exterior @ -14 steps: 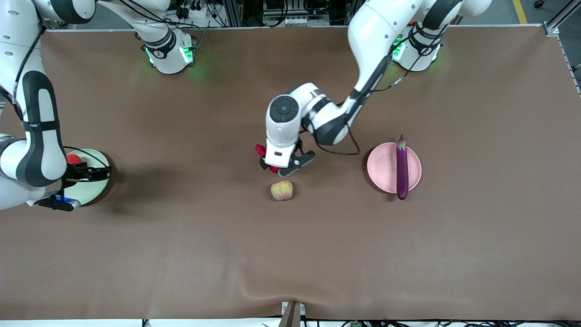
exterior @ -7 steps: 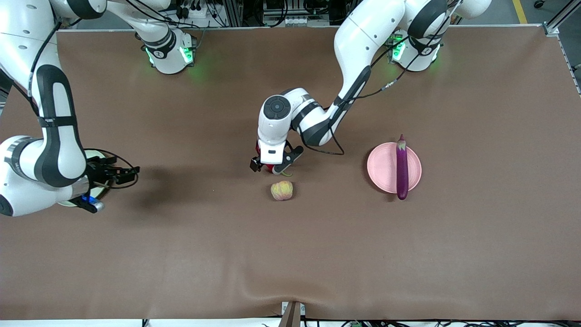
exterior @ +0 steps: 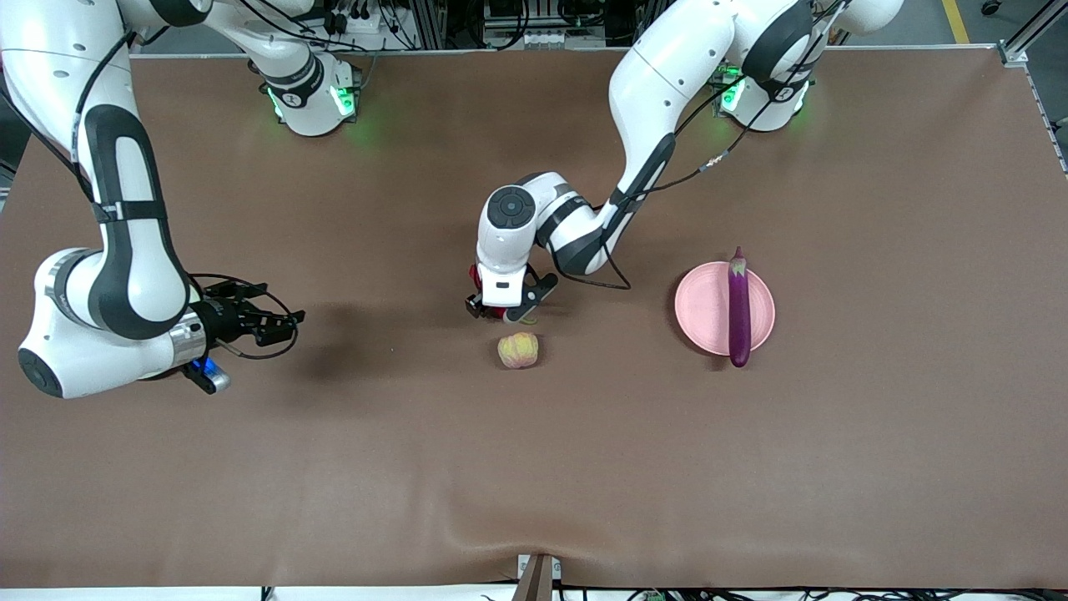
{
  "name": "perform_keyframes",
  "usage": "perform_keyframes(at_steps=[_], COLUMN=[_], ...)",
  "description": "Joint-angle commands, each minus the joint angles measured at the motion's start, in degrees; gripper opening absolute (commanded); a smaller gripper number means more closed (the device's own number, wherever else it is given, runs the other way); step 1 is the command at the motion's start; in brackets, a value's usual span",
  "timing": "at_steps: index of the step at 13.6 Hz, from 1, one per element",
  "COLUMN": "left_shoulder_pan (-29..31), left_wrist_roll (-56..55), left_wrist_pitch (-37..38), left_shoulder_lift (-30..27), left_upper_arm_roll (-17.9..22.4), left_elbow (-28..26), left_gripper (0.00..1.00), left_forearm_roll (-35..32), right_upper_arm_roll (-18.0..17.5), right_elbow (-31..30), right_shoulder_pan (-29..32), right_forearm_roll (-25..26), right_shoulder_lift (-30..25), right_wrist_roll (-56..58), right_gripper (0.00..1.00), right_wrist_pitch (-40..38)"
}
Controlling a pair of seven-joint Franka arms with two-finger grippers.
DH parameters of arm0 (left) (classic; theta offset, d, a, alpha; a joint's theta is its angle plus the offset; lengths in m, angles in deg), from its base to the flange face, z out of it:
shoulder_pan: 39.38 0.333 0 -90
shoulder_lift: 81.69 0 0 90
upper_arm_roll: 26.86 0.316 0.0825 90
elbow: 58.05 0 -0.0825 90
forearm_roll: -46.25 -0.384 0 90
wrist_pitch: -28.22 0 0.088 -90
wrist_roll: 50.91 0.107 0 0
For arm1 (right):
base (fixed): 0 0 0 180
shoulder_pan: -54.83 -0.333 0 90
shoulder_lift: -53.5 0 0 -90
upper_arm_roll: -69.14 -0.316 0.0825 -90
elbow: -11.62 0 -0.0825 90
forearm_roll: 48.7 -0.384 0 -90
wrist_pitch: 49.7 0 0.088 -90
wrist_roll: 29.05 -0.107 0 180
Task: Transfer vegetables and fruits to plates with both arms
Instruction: 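Carry the chili to the pink plate while the right gripper grasps the peach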
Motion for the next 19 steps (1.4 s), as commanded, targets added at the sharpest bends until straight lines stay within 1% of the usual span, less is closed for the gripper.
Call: perform_keyframes(at_steps=[1, 2, 3, 4, 7, 9, 11, 14, 15, 17, 18, 19], left_shoulder_pan=[-1.25, -1.25, -1.07, -0.72, 0.85, 4.10, 8.31, 13.68, 15.61, 19.74, 21.32, 22.65], left_wrist_roll=[-0.77, -0.68, -0.59, -0.59, 1.85, 8.16, 19.74, 31.63, 35.93, 45.42, 49.64, 52.81], left_wrist_pitch=[0.28, 0.80, 3.07, 7.44, 19.93, 25.56, 31.80, 36.30, 37.01, 37.19, 37.19, 36.67], left_shoulder_lift=[0.21, -0.58, -2.07, -4.52, -13.22, -18.32, -20.53, -21.15, -21.33, -23.17, -23.87, -24.57], left_upper_arm_roll=[1.02, 1.02, 1.02, 0.93, 0.93, 0.84, 0.75, 0.93, 1.02, 1.02, 1.10, 1.02], left_elbow=[1.29, 1.29, 1.29, 1.29, 1.11, 0.06, 0.06, -0.03, -0.47, -4.05, -6.68, -9.50], left_gripper=[0.00, 0.00, 0.00, 0.00, 0.00, 0.00, 0.00, 0.00, 0.00, 0.00, 0.00, 0.00], left_forearm_roll=[-0.20, -0.29, -0.29, -0.29, -0.29, -0.12, 0.32, -0.38, -0.38, -0.47, -1.08, -3.43], right_upper_arm_roll=[0.17, 0.17, 0.17, 0.17, -0.18, -0.27, -0.44, -0.44, -0.44, -0.44, -0.44, -0.44], right_elbow=[-0.44, 0.09, 0.18, 0.18, 0.18, 0.09, 0.09, -0.08, -0.17, -0.26, -0.26, -0.26], right_shoulder_pan=[-2.05, -2.76, -3.55, -4.42, -8.02, -11.45, -14.52, -18.92, -21.11, -25.51, -27.27, -28.85], right_forearm_roll=[-4.26, -5.75, -7.33, -8.91, -10.16, -11.30, -11.57, -13.84, -13.85, -13.85, -13.85, -13.94], right_shoulder_lift=[-1.49, -1.49, -1.49, -1.41, -1.14, -0.79, -0.27, 2.01, 2.98, 5.35, 6.67, 7.81], right_wrist_roll=[-5.52, -7.01, -8.68, -10.35, -15.89, -21.85, -28.44, -36.36, -38.91, -44.97, -45.87, -46.22], right_gripper=[1.00, 1.00, 1.00, 1.00, 1.00, 1.00, 1.00, 1.00, 1.00, 1.00, 1.00, 1.00], right_wrist_pitch=[0.03, 0.04, 0.38, 1.43, 6.34, 11.44, 17.24, 26.98, 30.93, 40.24, 43.86, 47.20])
